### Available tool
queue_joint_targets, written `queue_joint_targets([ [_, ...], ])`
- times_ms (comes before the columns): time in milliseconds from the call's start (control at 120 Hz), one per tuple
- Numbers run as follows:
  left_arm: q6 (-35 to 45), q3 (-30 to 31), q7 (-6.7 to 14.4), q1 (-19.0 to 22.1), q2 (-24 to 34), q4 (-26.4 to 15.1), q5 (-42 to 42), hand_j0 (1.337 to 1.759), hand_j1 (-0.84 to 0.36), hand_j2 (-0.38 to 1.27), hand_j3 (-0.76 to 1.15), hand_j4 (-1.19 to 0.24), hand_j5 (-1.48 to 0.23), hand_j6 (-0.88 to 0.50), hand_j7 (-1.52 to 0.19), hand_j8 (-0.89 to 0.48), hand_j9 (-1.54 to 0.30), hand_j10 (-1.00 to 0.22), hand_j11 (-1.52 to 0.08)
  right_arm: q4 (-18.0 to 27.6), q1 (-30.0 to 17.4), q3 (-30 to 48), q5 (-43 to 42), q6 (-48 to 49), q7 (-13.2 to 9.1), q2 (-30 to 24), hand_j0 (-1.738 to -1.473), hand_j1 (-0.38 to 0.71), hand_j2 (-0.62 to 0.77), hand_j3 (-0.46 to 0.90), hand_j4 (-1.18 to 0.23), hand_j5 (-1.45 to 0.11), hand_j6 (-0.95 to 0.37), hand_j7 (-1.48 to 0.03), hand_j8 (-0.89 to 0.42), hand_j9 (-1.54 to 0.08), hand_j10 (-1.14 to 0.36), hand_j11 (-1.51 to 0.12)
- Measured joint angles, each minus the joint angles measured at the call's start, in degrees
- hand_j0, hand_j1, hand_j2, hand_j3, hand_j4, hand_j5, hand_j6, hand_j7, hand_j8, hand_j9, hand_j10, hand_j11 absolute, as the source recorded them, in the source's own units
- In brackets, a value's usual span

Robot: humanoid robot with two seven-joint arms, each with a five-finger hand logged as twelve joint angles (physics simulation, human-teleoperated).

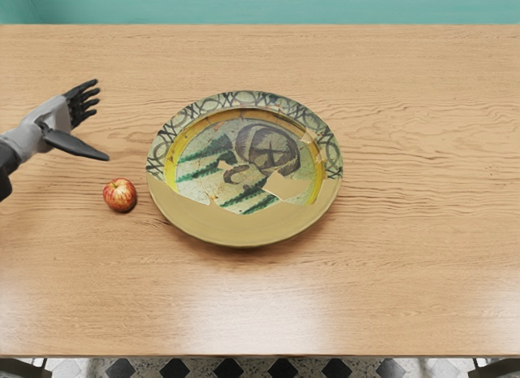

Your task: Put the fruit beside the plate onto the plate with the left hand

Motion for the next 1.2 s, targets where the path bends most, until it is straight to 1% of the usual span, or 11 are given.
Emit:
queue_joint_targets([
  [108, -0.02, 0.10, 0.00, 0.38, 0.01, -0.03, 0.53, 1.658, 0.34, 0.00, 0.00, -0.01, -0.01, -0.01, -0.01, -0.01, -0.01, -0.01, -0.01, -0.01, 0.01, 0.02, 0.02, 0.00, 0.01, 0.00, -1.658, -0.35, 0.00, 0.00, 0.00, 0.00, 0.00, 0.00, 0.00, 0.00, 0.00, 0.00],
  [292, 0.50, 10.68, 0.00, -2.99, 3.06, 0.07, 4.77, 1.658, 0.34, 0.00, 0.00, -0.01, -0.01, -0.01, -0.01, -0.01, -0.01, -0.01, -0.01, -0.14, -1.34, 0.03, 0.00, 0.00, -0.01, 0.00, -1.658, -0.35, 0.00, 0.00, 0.00, 0.00, 0.00, 0.00, 0.00, 0.00, 0.00, 0.00],
  [408, 5.10, 15.29, 0.00, -4.99, 3.49, -1.34, 9.38, 1.658, 0.34, 0.00, 0.00, -0.01, -0.01, -0.02, -0.01, -0.01, -0.01, -0.01, -0.01, -0.16, -1.57, 0.03, 0.00, 0.00, -0.01, 0.00, -1.658, -0.35, 0.00, 0.00, 0.00, 0.00, 0.00, 0.00, 0.00, 0.00, 0.00, 0.00],
  [450, 7.60, 16.27, 0.00, -8.18, 8.00, -5.04, 11.03, 1.658, 0.34, 0.00, 0.00, -0.02, -0.01, -0.02, -0.01, -0.01, -0.01, -0.01, -0.01, -0.17, -1.60, 0.03, 0.00, 0.00, -0.01, 0.00, -1.658, -0.35, 0.00, 0.00, 0.00, 0.00, 0.00, 0.00, 0.00, 0.00, 0.00, 0.00],
  [508, 12.58, 17.10, 0.00, -12.18, 14.12, -13.91, 13.78, 1.658, 0.34, 0.00, 0.00, -0.01, -0.01, -0.01, -0.01, -0.01, -0.01, -0.01, -0.01, -0.17, -1.63, 0.03, 0.00, 0.00, -0.01, 0.00, -1.658, -0.35, 0.00, 0.00, 0.00, 0.00, 0.00, 0.00, 0.00, 0.00, 0.00, 0.00],
  [567, 18.00, 17.58, 0.00, -12.71, 15.02, -20.97, 17.11, 1.658, 0.34, 0.00, 0.00, -0.01, -0.01, -0.01, -0.01, -0.01, -0.01, -0.01, -0.01, -0.17, -1.65, 0.03, 0.00, 0.00, -0.01, 0.00, -1.658, -0.35, 0.00, 0.00, 0.00, 0.00, 0.00, 0.00, 0.00, 0.00, 0.00, 0.00],
  [650, 26.75, 17.95, 0.00, -13.13, 15.62, -28.29, 23.25, 1.658, 0.34, 0.01, 0.00, -0.01, -0.01, -0.01, -0.01, -0.01, -0.01, -0.01, -0.01, -0.17, -1.66, 0.03, 0.00, 0.00, -0.01, 0.00, -1.658, -0.35, 0.00, 0.00, 0.00, 0.00, 0.00, 0.00, 0.00, 0.00, 0.00, 0.00],
  [800, 38.21, 18.21, 0.00, -14.64, 17.22, -36.26, 33.28, 1.658, 0.34, 0.01, 0.00, -0.02, -0.01, -0.02, -0.01, -0.02, -0.01, -0.01, -0.01, -0.17, -1.67, 0.03, 0.00, 0.00, -0.01, 0.00, -1.658, -0.35, 0.00, 0.00, 0.00, 0.00, 0.00, 0.00, 0.00, 0.00, 0.00, 0.00],
  [958, 43.64, 19.38, 0.00, -16.51, 23.36, -45.89, 40.77, 1.658, 0.34, 0.01, 0.00, -0.02, -0.02, -0.02, -0.02, -0.02, -0.02, -0.01, -0.01, -0.17, -1.67, 0.03, 0.00, 0.00, -0.01, 0.00, -1.658, -0.35, 0.00, 0.00, 0.00, 0.00, 0.00, 0.00, 0.00, 0.00, 0.00, 0.00],
  [1050, 44.73, 19.79, 0.00, -18.14, 25.31, -51.80, 42.06, 1.658, 0.34, 0.01, 0.00, -0.02, -0.02, -0.02, -0.02, -0.02, -0.02, -0.02, -0.02, -0.17, -1.67, 0.03, 0.00, 0.00, -0.01, 0.00, -1.658, -0.35, 0.00, 0.00, 0.00, 0.00, 0.00, 0.00, 0.00, 0.00, 0.00, 0.00],
  [1200, 44.98, 21.26, 0.00, -18.87, 25.39, -56.99, 37.95, 1.658, 0.34, 0.01, 0.00, -0.02, -0.02, -0.02, -0.02, -0.02, -0.02, -0.02, -0.02, -0.17, -1.67, 0.03, 0.00, 0.00, -0.01, 0.00, -1.658, -0.35, 0.00, 0.00, 0.00, 0.00, 0.00, 0.00, 0.00, 0.00, 0.00, 0.00],
])
